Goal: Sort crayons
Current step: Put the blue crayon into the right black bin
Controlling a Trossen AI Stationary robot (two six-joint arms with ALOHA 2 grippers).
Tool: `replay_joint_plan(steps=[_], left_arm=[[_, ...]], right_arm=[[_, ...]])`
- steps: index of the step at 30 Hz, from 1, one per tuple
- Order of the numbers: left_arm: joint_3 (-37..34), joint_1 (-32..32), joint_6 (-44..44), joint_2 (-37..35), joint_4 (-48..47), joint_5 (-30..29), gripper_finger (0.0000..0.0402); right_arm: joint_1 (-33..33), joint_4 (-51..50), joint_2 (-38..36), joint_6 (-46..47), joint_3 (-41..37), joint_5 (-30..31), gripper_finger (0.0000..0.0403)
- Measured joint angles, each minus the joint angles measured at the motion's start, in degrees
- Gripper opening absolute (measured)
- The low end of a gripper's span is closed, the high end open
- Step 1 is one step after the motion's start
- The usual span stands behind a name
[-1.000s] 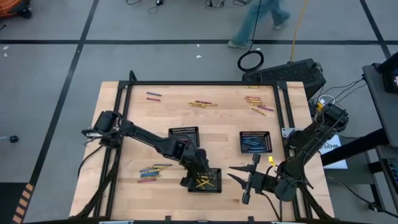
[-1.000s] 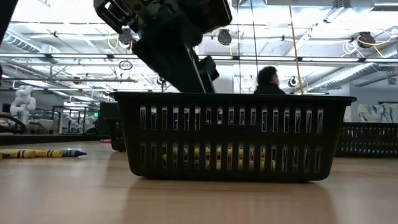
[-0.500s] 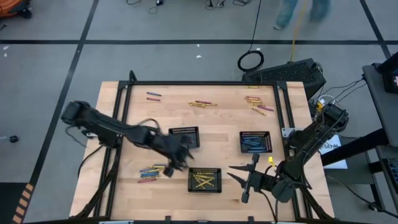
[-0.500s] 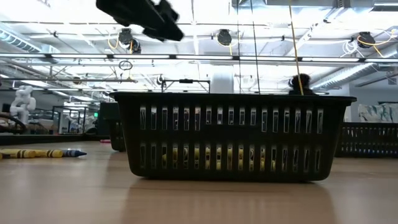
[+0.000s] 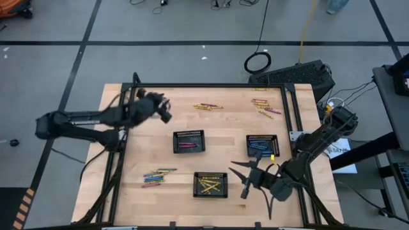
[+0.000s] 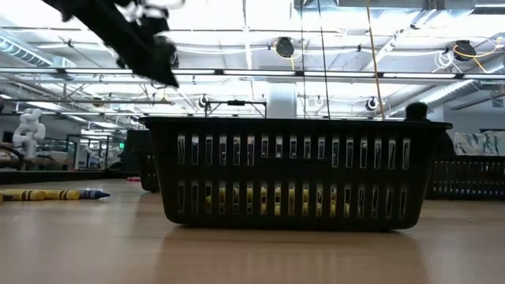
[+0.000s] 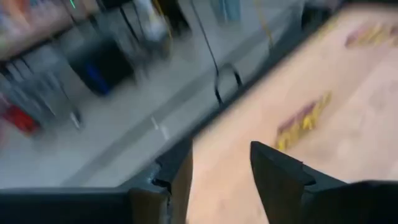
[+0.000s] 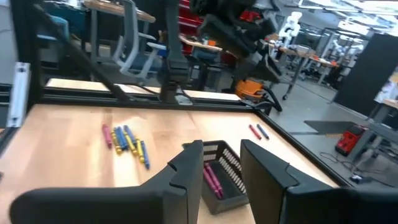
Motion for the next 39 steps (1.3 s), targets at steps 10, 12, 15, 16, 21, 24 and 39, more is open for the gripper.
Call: replay_joint_plan(steps=[10, 12, 15, 16, 21, 24, 39], left_arm=[[9.49, 29.66, 7.35, 19.16, -17.01, 24.37, 0.0094], [12.27, 32.36, 8.73, 23.98, -19.93, 25.85, 0.0092], [16.09, 34.48, 12.76, 30.28, -22.88, 26.06, 0.0092], [17.50, 34.84, 14.14, 32.16, -23.82, 26.15, 0.0092], [22.48, 35.33, 22.62, 39.70, -27.59, 26.17, 0.0109], [22.94, 35.29, 29.17, 41.98, -26.63, 25.39, 0.0135], [22.94, 36.64, 42.25, 48.22, -20.12, 23.22, 0.0147]], right_arm=[[-3.83, 0.01, 0.00, 1.12, 0.00, -4.85, 0.0093], [-4.52, 0.05, 0.00, 1.12, 0.00, -6.28, 0.0093], [-5.32, 0.03, 0.00, 1.12, 0.00, -6.82, 0.0093], [-5.59, 0.05, 0.00, 1.13, 0.00, -7.43, 0.0093], [-6.22, 0.07, 0.00, 1.52, 0.00, -7.78, 0.0093], [-6.22, 0.04, 0.00, 1.53, 0.00, -7.81, 0.0093], [-6.22, 0.06, 0.00, 1.54, 0.00, -7.84, 0.0093]])
